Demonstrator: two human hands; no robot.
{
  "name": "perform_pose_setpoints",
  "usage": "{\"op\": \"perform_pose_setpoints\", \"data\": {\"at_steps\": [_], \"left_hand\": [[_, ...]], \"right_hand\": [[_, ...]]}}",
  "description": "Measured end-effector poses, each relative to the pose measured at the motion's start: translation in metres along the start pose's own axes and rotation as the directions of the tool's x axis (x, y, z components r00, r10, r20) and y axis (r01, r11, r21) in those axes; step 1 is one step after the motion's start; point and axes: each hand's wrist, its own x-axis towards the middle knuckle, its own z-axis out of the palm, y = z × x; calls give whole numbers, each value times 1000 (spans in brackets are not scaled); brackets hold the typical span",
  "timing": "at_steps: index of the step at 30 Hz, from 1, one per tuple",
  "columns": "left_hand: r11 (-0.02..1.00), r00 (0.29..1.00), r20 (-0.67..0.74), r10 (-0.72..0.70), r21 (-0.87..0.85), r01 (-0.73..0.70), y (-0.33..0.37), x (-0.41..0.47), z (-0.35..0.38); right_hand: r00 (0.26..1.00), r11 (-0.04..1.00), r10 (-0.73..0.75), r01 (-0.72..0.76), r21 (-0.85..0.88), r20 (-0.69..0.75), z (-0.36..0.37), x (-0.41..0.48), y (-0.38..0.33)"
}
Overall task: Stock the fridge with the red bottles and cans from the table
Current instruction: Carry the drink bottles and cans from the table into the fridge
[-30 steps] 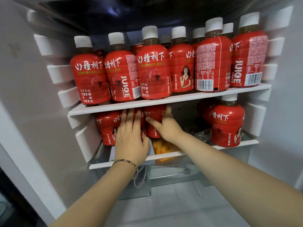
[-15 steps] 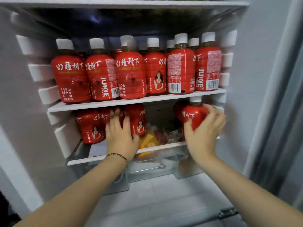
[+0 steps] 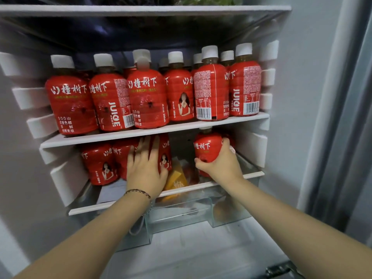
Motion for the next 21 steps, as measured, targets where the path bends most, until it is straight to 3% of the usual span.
{"op": "perform_pose_setpoints", "data": {"at_steps": [5,10,12,16,21], "left_hand": [[1000,1000,-20,4,15,-3,2,0,2],[999,1000,-14,12,50,-11,-1,2,6],[998,1000,-8,19,68,-18,-2,1,7],[998,999,-32,11,61,-9,-3,0,6],[998,999,-46,13,65,-10,-2,1,7]], "right_hand": [[999,993,-12,17,-114,40,24,21,-15],[975,925,-134,188,-331,180,33,35,-29],[980,953,-103,146,-264,172,40,40,-30],[994,999,0,-5,43,111,53,48,-23],[989,981,49,-74,181,138,59,54,-22]]}}
